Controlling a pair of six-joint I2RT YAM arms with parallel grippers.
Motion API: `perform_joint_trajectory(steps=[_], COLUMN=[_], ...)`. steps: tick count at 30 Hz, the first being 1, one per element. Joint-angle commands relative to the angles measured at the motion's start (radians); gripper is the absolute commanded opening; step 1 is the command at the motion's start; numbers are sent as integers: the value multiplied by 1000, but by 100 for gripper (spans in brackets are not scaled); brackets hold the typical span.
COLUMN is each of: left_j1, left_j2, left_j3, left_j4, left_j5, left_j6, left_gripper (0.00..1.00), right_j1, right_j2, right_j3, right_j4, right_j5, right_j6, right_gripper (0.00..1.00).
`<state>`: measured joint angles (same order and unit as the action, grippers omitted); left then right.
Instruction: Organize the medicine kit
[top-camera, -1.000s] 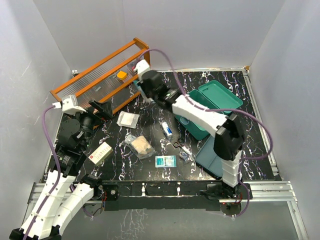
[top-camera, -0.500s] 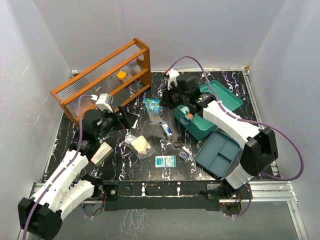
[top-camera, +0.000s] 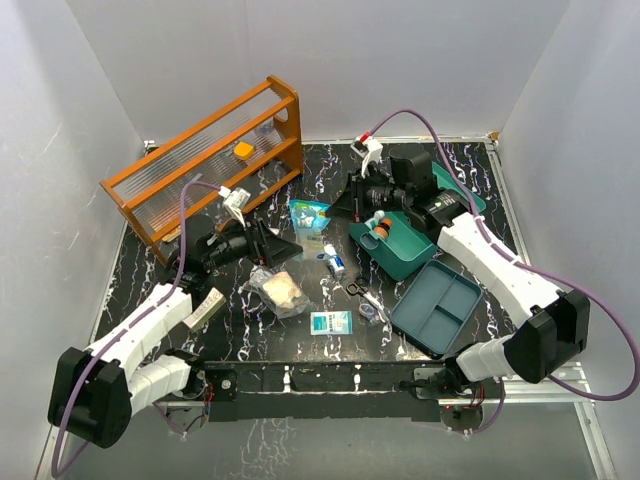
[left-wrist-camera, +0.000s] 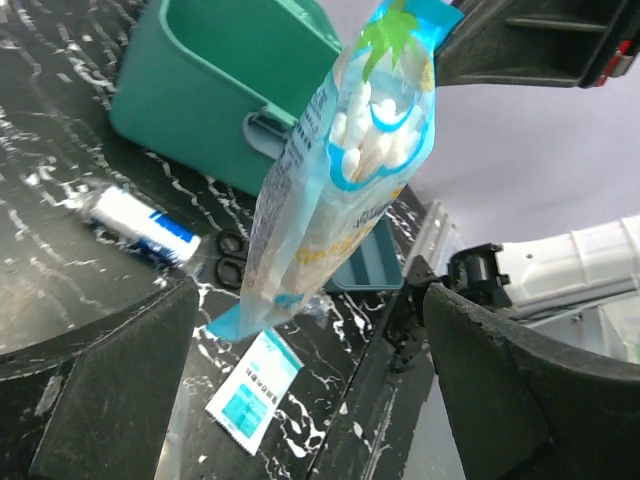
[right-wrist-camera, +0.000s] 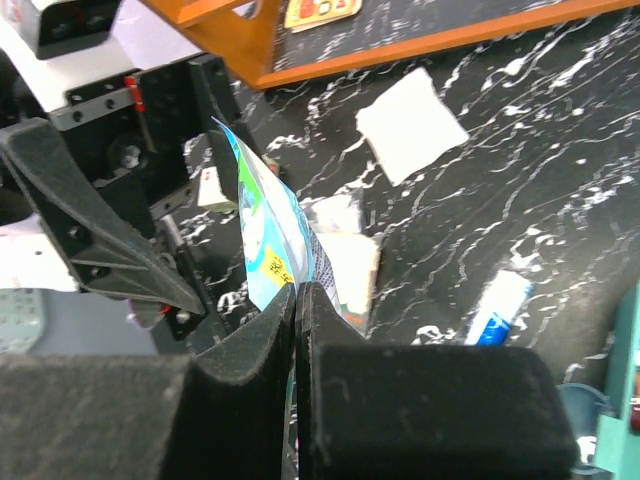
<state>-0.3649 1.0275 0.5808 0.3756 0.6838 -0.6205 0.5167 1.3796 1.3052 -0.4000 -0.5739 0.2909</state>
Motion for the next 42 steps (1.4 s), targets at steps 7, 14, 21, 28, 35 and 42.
perform_joint_trajectory(steps=[7,14,21,28,35,42], left_j1=[-5,-15,-19,-19,-19,-19], left_j2=[83,123,99,66,74,82], left_j3=[-21,-21,-43,-49,-44,11], left_j4=[336,427,348,351,387,281], left_j5=[130,199,212,205,245,272], left_j6=[-126,-170,-107,-72,-47,-7], left_gripper=[89,76,75,46,16,13], right_j1=[-12,-16,-31,-56,-88,-142], right_j2=[-36,-13,8,23,22,22], right_j3=[-28,-45,-47,-69,-85,-77], right_j4=[152,191,216,216,214,163], right_j5=[-232,-246,-242,-254,-247,-218], right_j6=[196,287,371,397,395,303], right_gripper=[0,0,0,0,0,11])
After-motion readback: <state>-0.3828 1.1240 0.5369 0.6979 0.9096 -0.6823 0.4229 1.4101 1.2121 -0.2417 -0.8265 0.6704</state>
